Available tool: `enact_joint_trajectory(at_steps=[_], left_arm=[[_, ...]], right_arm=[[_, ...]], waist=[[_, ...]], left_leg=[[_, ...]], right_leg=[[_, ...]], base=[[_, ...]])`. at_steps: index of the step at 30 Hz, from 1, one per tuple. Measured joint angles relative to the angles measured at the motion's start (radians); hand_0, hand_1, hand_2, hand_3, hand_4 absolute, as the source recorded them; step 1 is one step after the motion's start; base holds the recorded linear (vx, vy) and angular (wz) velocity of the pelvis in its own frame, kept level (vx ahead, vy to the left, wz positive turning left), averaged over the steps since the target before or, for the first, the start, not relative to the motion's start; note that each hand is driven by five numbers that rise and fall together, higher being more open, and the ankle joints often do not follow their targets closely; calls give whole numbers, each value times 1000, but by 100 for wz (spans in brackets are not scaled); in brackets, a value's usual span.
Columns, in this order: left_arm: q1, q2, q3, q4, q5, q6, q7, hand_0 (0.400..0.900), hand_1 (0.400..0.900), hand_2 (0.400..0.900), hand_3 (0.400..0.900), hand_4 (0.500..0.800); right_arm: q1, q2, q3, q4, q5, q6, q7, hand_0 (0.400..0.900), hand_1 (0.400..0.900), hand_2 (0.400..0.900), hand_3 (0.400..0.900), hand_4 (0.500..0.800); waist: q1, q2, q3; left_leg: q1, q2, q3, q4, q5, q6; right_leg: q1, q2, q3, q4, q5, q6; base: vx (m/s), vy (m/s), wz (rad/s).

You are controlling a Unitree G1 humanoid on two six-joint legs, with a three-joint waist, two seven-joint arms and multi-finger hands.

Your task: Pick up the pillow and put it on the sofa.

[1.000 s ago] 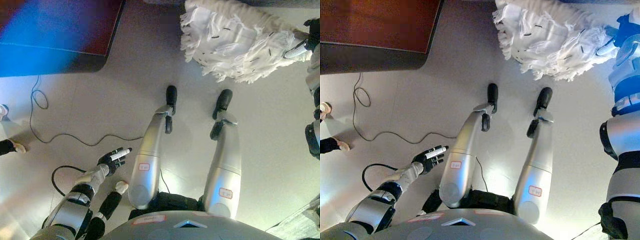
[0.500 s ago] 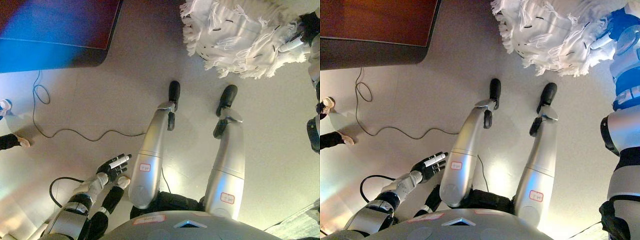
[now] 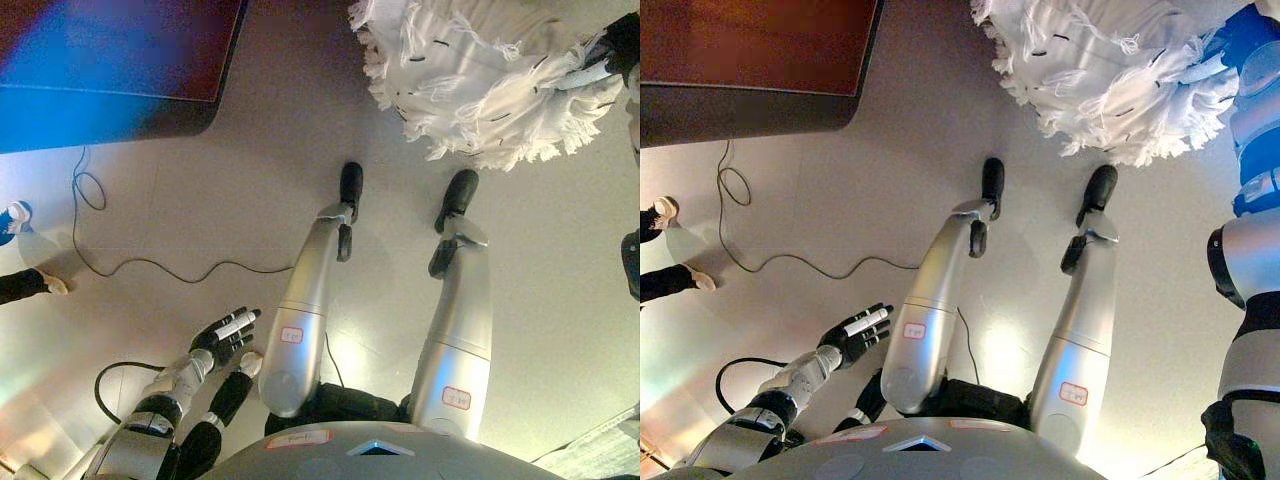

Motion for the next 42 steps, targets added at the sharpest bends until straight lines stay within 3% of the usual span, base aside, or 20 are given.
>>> enact_joint_trajectory(at_steps=[7,12,18,26,31,42], left_arm=[[0,1,0,0,-8,0,-25,900,900,900,900,800],[0,4,43,1,-2,-1,-34,900,900,900,900,800],[-1,7,43,10,31,4,-26,900,900,900,900,800],[-9,41,174,97,148,65,-16,900,900,900,900,800],[-5,60,235,135,210,78,-18,900,900,900,900,800],[31,60,245,203,322,95,-18,900,900,900,900,800]], right_arm=[[59,1,0,-17,6,-64,57,400,400,400,400,500],[99,-7,0,-34,34,-112,90,400,400,400,400,500],[200,-50,1,-199,69,-133,178,400,400,400,400,500],[313,-195,-3,-507,78,-147,291,400,400,400,400,500],[376,-225,-43,-641,81,-148,377,400,400,400,400,500],[375,-241,-61,-707,244,-132,536,400,400,400,400,500]], waist=[[-3,6,-4],[-12,7,-5],[-66,-4,2],[-147,-93,3],[-148,-161,-47],[-142,-223,-205]], left_leg=[[122,14,-4,-63,2,2],[228,22,-4,-127,1,3],[437,13,-15,-219,4,9],[692,20,-3,-359,8,3],[801,22,0,-432,10,-8],[938,11,4,-536,10,-9]], right_leg=[[154,10,-33,-124,40,-6],[283,19,-52,-220,66,-4],[516,16,-78,-334,74,5],[805,20,-125,-518,97,13],[907,28,-141,-585,102,12],[1041,23,-189,-664,99,10]], base=[[-71,-11,-8],[-9,-43,8],[57,-54,10],[194,-31,13],[162,-3,5],[147,40,7]])
